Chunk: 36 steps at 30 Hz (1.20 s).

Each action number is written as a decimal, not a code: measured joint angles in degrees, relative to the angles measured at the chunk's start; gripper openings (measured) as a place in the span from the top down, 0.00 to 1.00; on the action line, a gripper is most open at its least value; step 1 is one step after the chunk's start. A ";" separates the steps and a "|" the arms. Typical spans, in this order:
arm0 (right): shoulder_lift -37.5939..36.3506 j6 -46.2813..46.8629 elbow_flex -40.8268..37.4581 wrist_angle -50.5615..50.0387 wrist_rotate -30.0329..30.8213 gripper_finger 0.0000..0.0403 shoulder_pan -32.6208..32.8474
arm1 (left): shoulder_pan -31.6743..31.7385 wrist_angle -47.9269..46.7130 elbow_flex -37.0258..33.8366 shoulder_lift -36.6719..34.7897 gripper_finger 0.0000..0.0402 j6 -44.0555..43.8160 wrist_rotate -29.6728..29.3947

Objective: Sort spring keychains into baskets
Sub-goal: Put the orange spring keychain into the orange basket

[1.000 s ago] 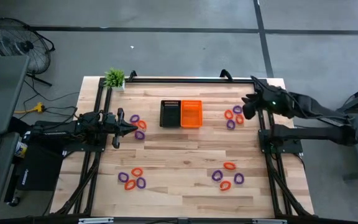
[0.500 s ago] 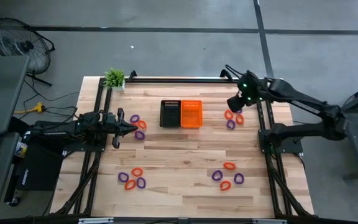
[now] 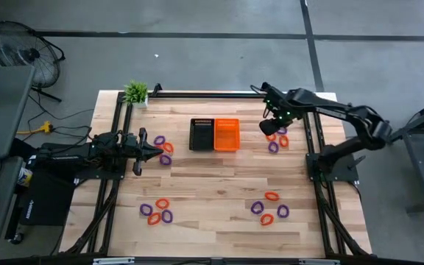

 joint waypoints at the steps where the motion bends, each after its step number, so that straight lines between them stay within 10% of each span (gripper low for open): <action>1: 0.96 0.08 0.00 0.01 0.04 0.69 0.19 | 0.00 0.02 0.00 0.02 1.00 0.00 -0.02; 36: 16.63 4.40 -7.03 15.43 -1.50 0.69 1.44 | 0.01 0.02 0.00 0.02 1.00 0.00 -0.01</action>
